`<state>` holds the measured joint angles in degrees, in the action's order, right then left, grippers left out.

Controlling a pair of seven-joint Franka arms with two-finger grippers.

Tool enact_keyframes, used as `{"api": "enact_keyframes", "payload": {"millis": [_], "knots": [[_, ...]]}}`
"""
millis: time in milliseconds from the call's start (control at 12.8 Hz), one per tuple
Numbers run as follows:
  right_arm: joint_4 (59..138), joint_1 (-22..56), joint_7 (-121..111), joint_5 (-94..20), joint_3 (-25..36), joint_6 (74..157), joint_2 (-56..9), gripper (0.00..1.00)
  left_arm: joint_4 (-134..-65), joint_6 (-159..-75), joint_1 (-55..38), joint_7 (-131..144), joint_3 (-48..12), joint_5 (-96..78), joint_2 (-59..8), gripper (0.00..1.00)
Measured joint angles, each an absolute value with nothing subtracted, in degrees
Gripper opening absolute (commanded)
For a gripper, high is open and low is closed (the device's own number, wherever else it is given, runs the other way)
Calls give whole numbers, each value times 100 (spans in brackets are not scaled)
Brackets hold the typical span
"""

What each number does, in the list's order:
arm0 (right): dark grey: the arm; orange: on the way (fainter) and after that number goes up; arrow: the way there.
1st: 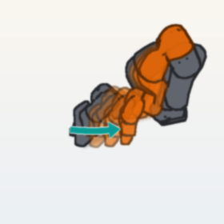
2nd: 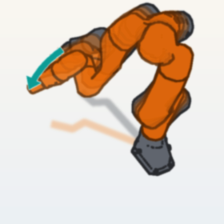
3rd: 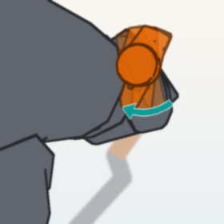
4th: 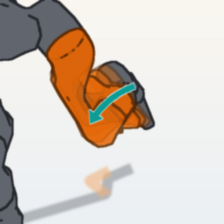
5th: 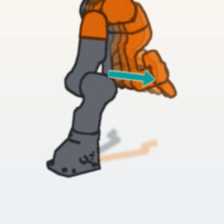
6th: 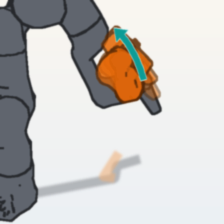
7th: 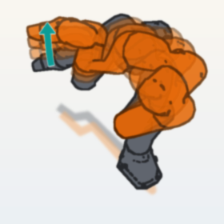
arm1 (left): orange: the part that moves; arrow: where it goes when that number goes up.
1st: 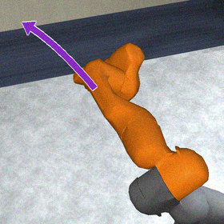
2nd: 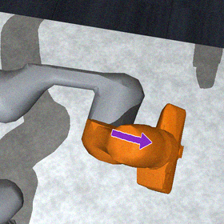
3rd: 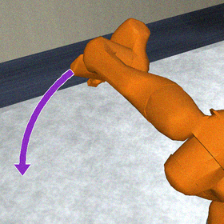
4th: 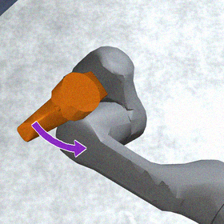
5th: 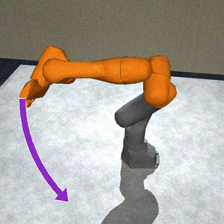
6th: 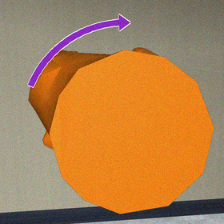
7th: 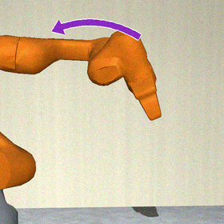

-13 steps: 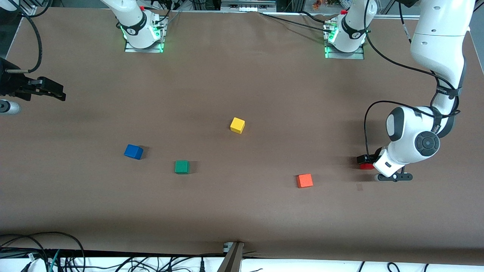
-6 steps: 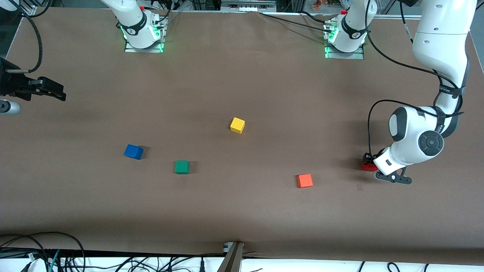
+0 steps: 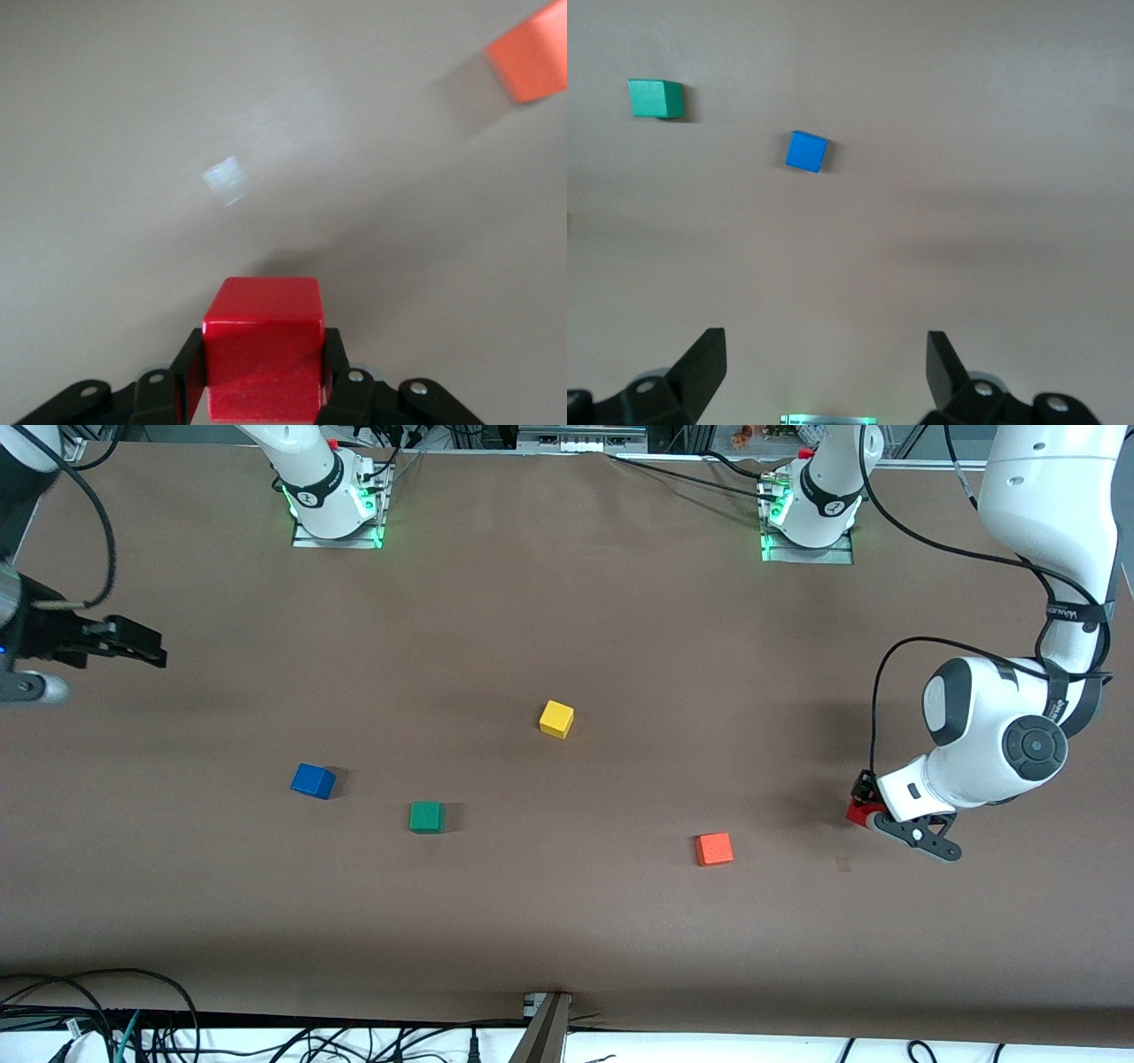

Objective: Pass red block to right arm, stack on blue
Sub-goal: 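Lift the red cube with the left gripper while the right gripper approaches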

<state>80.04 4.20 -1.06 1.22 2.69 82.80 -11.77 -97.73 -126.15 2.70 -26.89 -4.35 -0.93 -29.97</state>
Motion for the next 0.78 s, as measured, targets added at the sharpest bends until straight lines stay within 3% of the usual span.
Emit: {"api": "enact_keyframes", "payload": {"millis": [469,781], "knots": [[8005,641,-101,-1194,302,8388,-1729,100,-9414,-11826,385,-5426,-464,-2731,-2890,0],[8014,486,-110,-3732,342,8461,-2536,100,-9418,-11293,376,-7486,-478,-5191,-2961,0]]}}
